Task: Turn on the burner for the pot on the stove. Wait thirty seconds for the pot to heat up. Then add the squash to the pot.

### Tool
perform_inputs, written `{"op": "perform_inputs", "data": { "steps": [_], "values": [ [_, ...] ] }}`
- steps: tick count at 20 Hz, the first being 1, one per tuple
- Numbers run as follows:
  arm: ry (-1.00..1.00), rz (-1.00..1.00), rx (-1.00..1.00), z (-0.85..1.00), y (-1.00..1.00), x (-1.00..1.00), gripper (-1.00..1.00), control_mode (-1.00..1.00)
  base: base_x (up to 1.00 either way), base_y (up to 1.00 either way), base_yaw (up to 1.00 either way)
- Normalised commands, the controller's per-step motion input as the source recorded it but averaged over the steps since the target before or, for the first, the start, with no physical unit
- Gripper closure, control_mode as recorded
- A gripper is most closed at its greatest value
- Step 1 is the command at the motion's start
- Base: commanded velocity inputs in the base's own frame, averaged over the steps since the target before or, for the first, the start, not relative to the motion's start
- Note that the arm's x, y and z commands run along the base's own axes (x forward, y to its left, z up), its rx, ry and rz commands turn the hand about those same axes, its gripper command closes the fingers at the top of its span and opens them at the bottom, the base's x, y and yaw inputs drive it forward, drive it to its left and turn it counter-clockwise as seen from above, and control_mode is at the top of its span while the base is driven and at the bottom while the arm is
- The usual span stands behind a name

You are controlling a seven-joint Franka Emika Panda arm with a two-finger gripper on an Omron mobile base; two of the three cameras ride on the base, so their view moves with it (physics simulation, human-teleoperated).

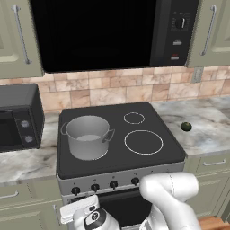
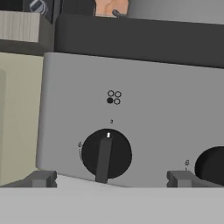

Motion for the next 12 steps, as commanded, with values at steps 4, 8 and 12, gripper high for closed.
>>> {"op": "perform_inputs", "data": {
  "steps": [4,8,12],
  "values": [
    [0.00,0.00,0.00,0.00,0.00,0.00,-1.00,-1.00,0.00,0.00,0.00],
    [-0.03,0.00,0.00,0.00,0.02,0.00,-1.00,-1.00,0.00,0.00,0.00],
    [-0.07,0.00,0.00,0.00,0.06,0.00,-1.00,-1.00,0.00,0.00,0.00]
  ]
}}
